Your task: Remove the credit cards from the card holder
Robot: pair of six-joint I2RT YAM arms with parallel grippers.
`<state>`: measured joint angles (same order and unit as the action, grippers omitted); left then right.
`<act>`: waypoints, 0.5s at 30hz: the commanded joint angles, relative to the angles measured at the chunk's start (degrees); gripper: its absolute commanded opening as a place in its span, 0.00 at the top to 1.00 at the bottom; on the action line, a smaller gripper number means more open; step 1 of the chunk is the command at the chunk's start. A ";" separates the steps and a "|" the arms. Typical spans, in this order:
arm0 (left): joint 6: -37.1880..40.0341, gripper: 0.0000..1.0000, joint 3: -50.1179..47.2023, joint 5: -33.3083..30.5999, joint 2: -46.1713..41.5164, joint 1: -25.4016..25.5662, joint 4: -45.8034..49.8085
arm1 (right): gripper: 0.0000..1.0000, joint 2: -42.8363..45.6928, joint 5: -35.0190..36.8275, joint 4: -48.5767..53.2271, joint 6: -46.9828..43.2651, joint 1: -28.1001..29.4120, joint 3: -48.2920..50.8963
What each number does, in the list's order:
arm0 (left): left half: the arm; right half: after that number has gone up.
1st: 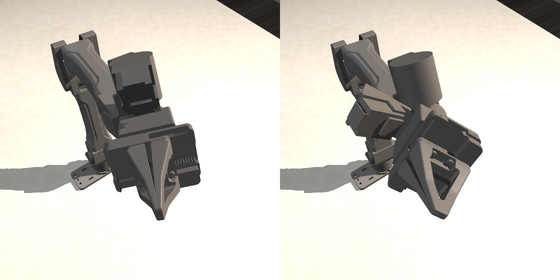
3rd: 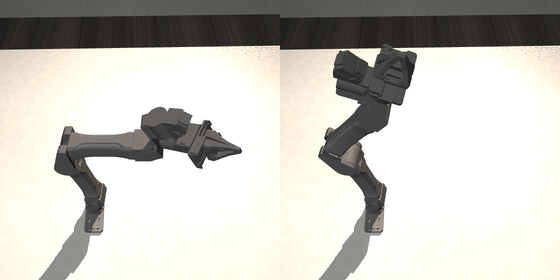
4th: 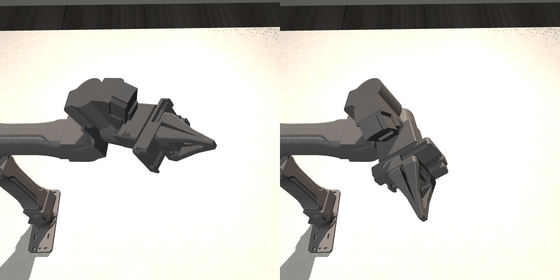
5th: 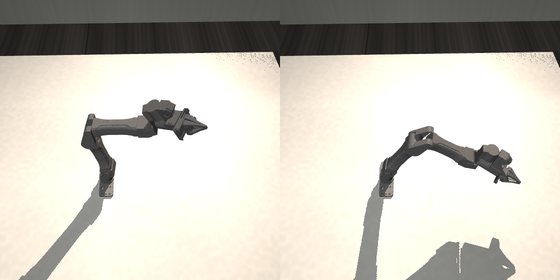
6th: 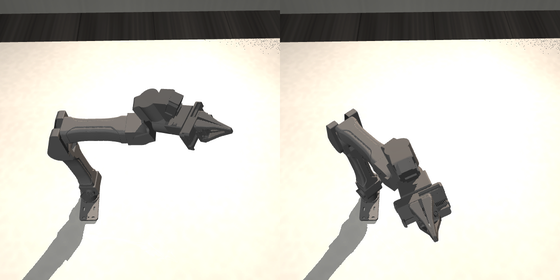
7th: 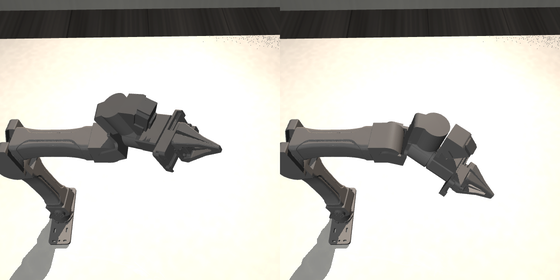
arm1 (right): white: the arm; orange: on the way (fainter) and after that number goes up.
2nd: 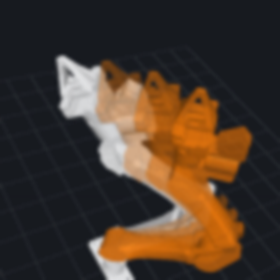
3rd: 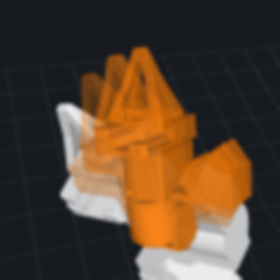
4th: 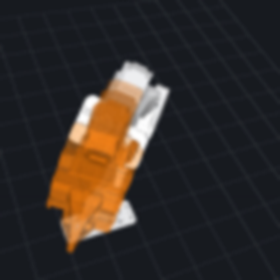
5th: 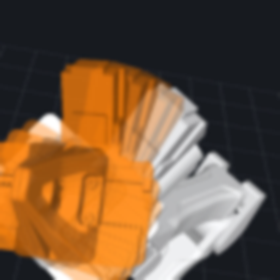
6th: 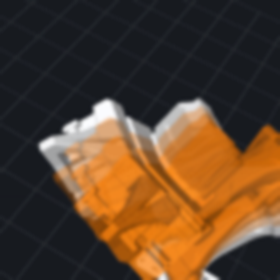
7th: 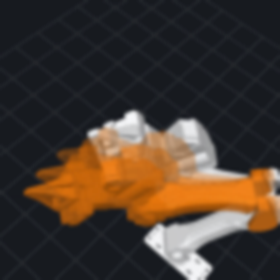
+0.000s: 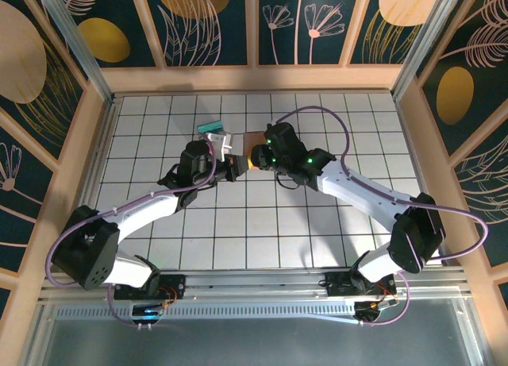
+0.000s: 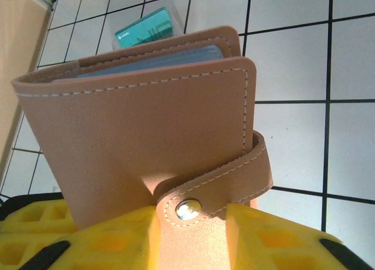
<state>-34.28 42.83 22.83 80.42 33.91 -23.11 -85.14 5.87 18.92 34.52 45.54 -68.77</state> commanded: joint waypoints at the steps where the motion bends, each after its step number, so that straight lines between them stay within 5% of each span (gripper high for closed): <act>1: 0.52 1.00 1.39 5.23 -0.78 0.43 -2.39 | 0.73 -0.64 5.36 1.53 0.18 -0.45 -1.33; 8: 0.62 1.00 1.57 4.28 -0.78 0.43 -1.65 | 1.00 1.43 7.71 2.04 1.59 -2.20 0.59; 15: 0.10 1.00 2.51 2.36 -0.32 0.44 0.00 | 1.00 4.48 8.05 2.82 1.95 -3.92 2.89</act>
<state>-34.28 43.27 23.53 80.44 34.22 -22.44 -82.78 6.07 19.55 35.31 45.12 -67.42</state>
